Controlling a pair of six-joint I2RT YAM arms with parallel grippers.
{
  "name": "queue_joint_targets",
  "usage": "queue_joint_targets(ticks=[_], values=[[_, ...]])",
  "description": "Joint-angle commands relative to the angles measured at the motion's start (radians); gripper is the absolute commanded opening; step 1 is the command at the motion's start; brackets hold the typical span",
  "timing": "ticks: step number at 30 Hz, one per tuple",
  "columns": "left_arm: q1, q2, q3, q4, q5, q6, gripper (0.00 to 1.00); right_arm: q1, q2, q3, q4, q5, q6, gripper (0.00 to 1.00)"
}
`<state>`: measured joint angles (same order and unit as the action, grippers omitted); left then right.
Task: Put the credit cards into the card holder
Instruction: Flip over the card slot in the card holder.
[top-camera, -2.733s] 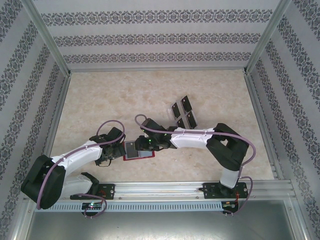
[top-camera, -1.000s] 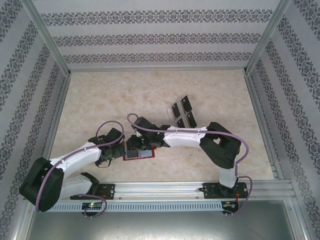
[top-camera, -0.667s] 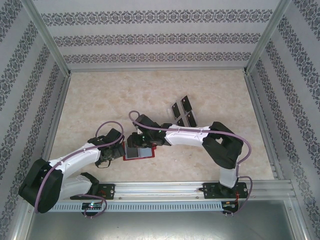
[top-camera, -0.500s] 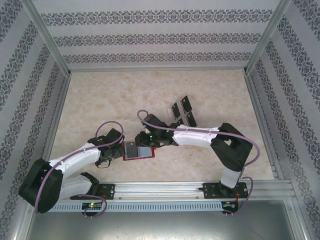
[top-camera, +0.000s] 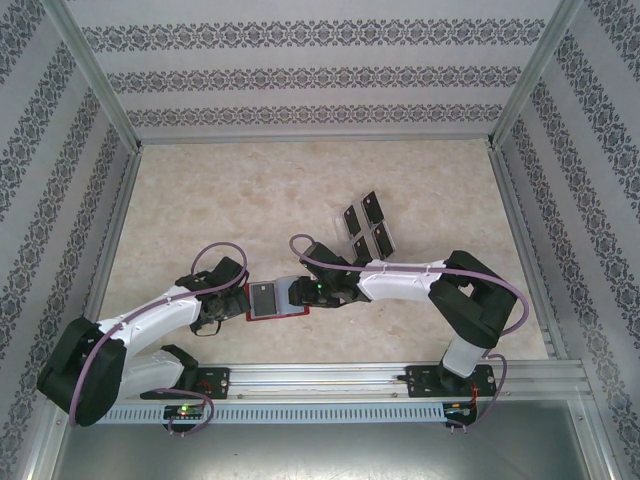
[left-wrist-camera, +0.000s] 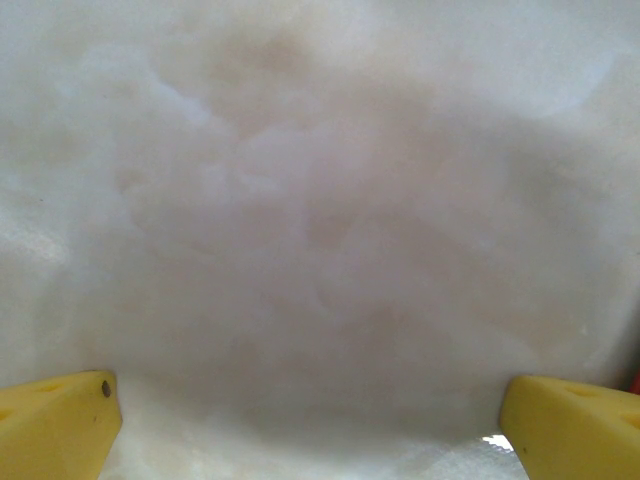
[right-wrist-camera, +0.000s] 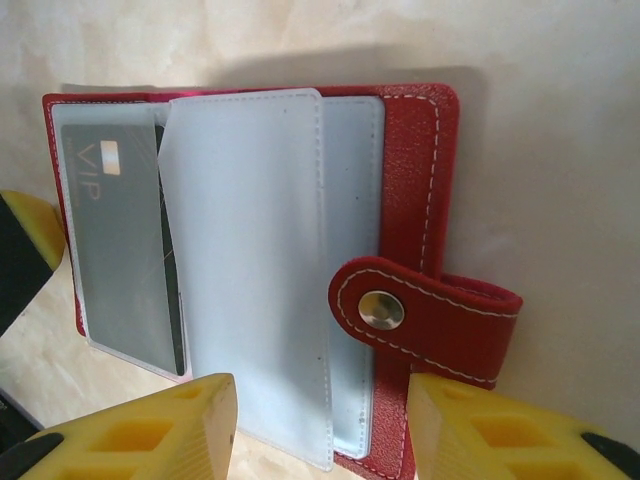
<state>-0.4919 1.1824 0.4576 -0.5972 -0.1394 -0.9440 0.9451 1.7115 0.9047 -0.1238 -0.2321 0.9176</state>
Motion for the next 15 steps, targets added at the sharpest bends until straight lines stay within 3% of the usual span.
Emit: queue_joint_targets(ticks=[1,15], values=[[-0.021,0.087,-0.094,0.434,0.227,-0.015,1.0,0.01,-0.018,0.0,0.007,0.017,0.012,0.5],[-0.02,0.083,-0.102,0.441,0.23,-0.018,1.0,0.053,0.031,0.064,0.01,0.004,0.014,0.49]])
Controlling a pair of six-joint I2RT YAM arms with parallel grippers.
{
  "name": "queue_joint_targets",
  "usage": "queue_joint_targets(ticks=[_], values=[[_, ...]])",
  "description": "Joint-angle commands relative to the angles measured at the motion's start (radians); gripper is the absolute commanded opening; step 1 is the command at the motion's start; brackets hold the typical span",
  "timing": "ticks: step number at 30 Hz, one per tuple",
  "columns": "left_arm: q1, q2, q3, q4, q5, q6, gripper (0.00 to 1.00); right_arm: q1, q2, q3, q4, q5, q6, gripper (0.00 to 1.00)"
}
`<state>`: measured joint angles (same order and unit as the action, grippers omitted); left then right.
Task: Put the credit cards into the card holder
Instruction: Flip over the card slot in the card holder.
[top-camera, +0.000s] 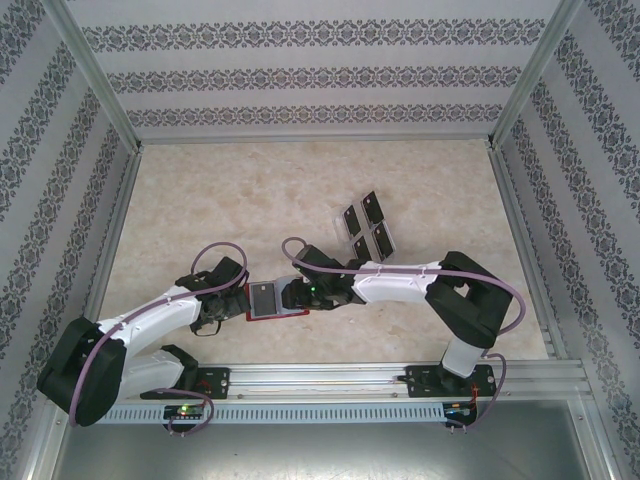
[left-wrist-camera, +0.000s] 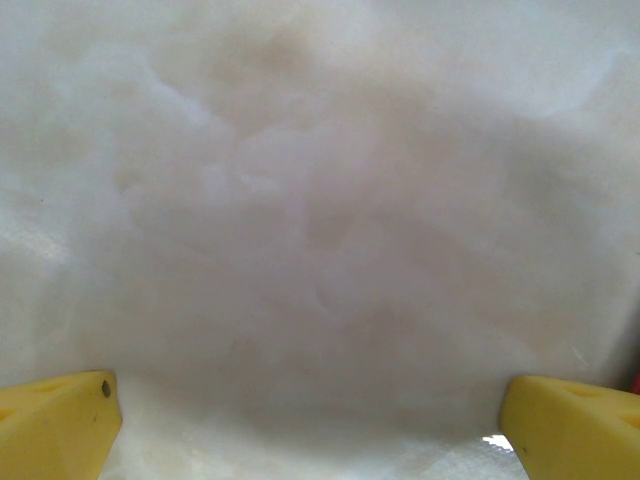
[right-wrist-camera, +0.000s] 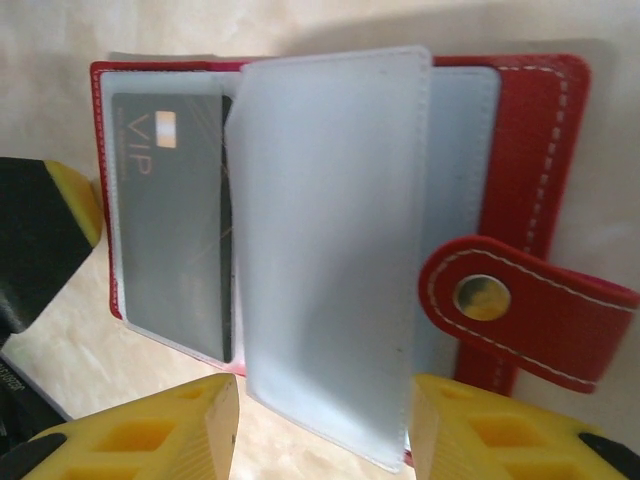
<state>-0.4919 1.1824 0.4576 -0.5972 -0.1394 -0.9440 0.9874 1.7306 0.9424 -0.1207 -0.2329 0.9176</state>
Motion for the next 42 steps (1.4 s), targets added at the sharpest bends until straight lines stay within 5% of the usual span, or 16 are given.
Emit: queue_joint_targets(ticks=[1,13,25,31,42], values=[[-0.022,0.083,-0.102,0.441,0.23,-0.017,1.0,0.012,0.011,0.027,0.007,0.004,0.016,0.48],[-0.008,0.04,-0.096,0.392,0.203,-0.019,1.0,0.046,0.042,0.119,0.009,-0.021,0.007,0.48],[0.191,-0.259,-0.084,0.147,0.163,0.016,1.0,0.083,0.189,0.276,0.007,-0.087,-0.006,0.48],[0.215,-0.305,-0.074,0.105,0.172,0.025,1.0,0.089,0.256,0.302,0.022,-0.115,0.009,0.48],[0.211,-0.289,-0.086,0.226,0.283,0.054,1.0,0.049,0.052,0.204,0.002,-0.064,-0.019,0.47]])
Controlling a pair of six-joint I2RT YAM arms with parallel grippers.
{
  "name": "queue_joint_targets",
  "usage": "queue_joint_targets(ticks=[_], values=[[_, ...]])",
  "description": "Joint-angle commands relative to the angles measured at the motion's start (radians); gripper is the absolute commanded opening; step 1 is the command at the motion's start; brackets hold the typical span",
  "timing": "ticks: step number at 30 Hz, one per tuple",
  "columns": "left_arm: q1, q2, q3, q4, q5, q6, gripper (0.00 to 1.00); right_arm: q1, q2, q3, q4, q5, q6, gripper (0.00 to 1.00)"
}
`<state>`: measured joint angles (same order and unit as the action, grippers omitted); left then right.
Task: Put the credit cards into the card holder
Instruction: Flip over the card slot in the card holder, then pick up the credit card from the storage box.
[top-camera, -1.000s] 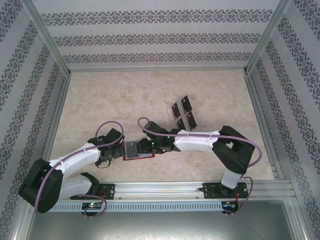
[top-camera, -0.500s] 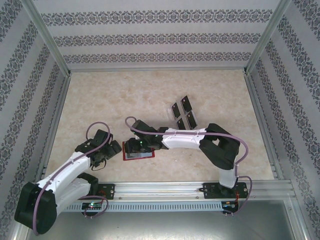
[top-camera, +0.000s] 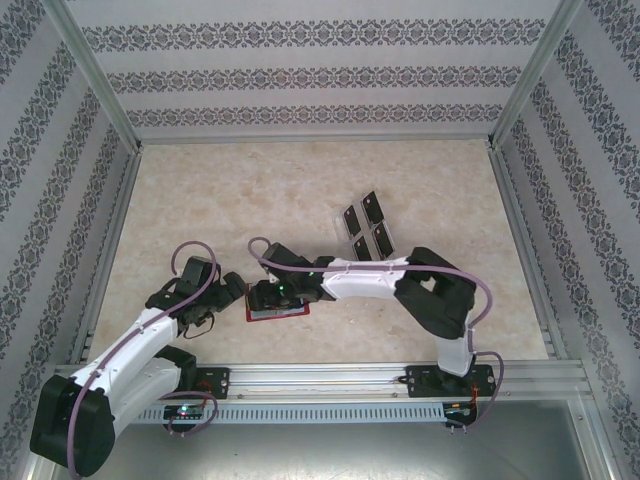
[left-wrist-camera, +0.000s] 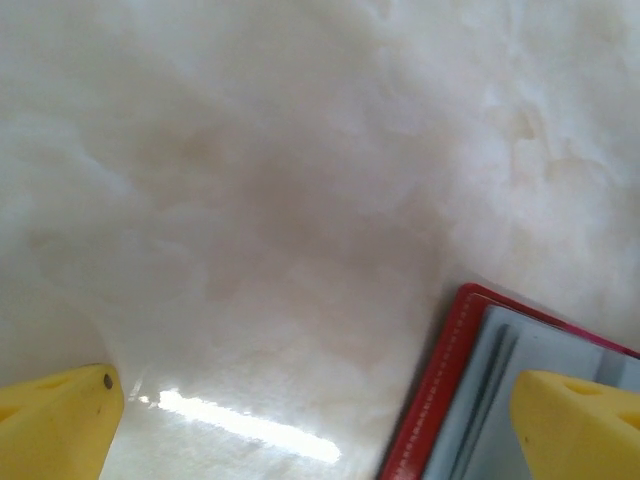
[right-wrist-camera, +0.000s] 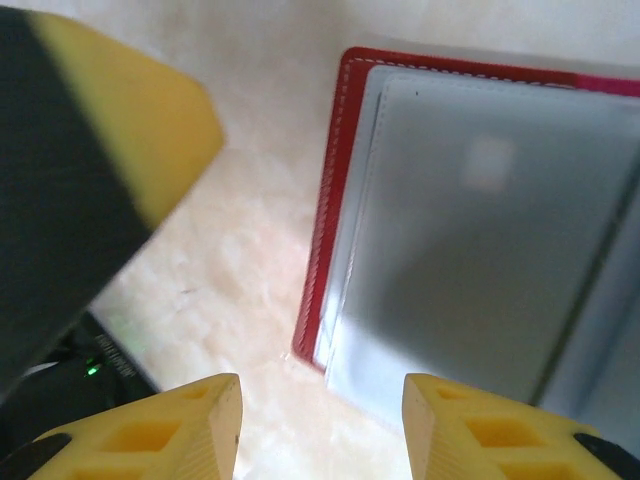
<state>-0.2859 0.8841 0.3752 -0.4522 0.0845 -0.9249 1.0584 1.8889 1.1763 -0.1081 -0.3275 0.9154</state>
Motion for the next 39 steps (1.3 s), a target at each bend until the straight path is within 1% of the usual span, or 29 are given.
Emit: queue_joint_targets(ticks=[1,5,8,10,14,19,25,31,39], values=[[0.006,0.018,0.002,0.097,0.074,0.042,1.0,-0.032,-0.135,-0.05,-0.016,0.044,-0.019,0.47],[-0.001,0.046,0.016,0.131,0.102,0.05,1.0,-0.089,-0.251,-0.13,-0.044,0.096,-0.029,0.47],[-0.018,0.08,0.021,0.155,0.113,0.047,1.0,-0.157,-0.325,-0.186,-0.091,0.136,-0.038,0.47],[-0.043,0.11,0.02,0.164,0.107,0.044,1.0,-0.205,-0.366,-0.201,-0.146,0.168,-0.06,0.47],[-0.083,0.147,0.012,0.169,0.086,0.033,1.0,-0.274,-0.412,-0.178,-0.28,0.252,-0.148,0.47],[-0.116,0.175,-0.011,0.153,0.056,0.029,1.0,-0.344,-0.426,-0.136,-0.445,0.378,-0.257,0.46],[-0.132,0.229,-0.016,0.165,0.046,0.037,1.0,-0.417,-0.435,-0.115,-0.534,0.464,-0.333,0.44],[-0.135,0.266,-0.015,0.168,0.029,0.048,1.0,-0.462,-0.408,-0.083,-0.582,0.496,-0.397,0.42],[-0.135,0.318,-0.013,0.184,0.03,0.051,1.0,-0.479,-0.349,-0.05,-0.584,0.495,-0.431,0.37]])
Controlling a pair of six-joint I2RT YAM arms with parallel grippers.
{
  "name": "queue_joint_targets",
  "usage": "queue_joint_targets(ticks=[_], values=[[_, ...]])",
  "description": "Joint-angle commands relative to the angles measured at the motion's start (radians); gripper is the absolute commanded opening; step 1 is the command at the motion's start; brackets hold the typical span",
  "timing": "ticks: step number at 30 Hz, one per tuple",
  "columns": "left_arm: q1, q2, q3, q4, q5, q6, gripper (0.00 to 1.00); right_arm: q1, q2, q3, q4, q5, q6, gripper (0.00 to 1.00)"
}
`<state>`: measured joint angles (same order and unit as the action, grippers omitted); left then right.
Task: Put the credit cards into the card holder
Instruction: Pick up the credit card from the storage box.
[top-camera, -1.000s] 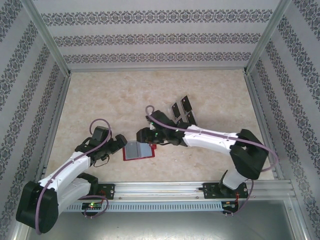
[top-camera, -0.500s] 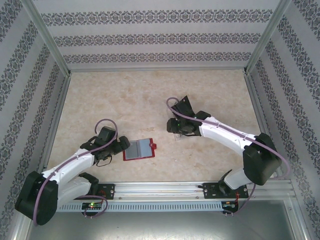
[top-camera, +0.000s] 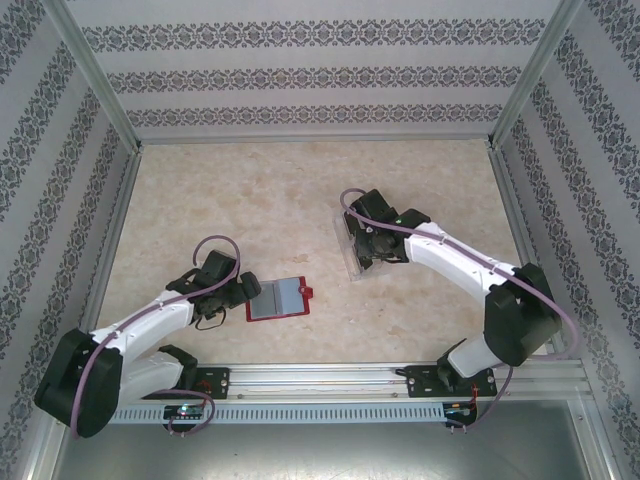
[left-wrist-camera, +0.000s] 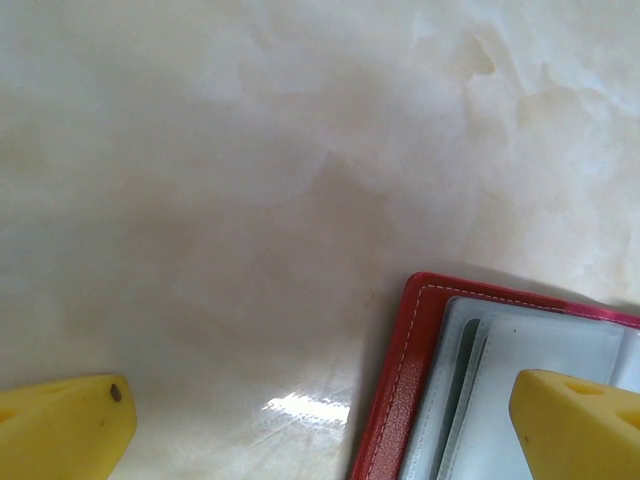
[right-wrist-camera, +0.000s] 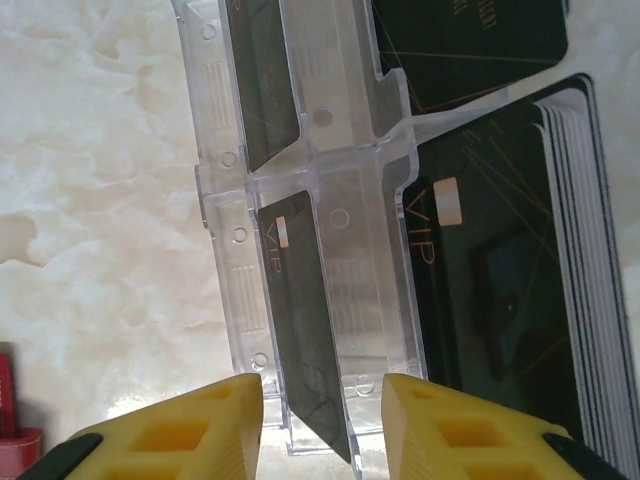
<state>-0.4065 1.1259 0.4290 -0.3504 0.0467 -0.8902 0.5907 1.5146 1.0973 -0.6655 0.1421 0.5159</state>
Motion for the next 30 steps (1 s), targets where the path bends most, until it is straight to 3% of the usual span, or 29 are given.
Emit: queue_joint_targets(ticks=[1,21,30], values=[[-0.015,0.078,-0.066,0.083,0.067,0.015,1.0,-0.012,0.035,0.032,-0.025,0.024,-0.036,0.37],[-0.015,0.078,-0.067,0.1,0.073,0.01,1.0,-0.015,0.122,0.049,-0.005,0.001,-0.055,0.34],[-0.015,0.07,-0.068,0.099,0.073,0.008,1.0,-0.015,0.129,0.05,0.004,-0.013,-0.055,0.23]])
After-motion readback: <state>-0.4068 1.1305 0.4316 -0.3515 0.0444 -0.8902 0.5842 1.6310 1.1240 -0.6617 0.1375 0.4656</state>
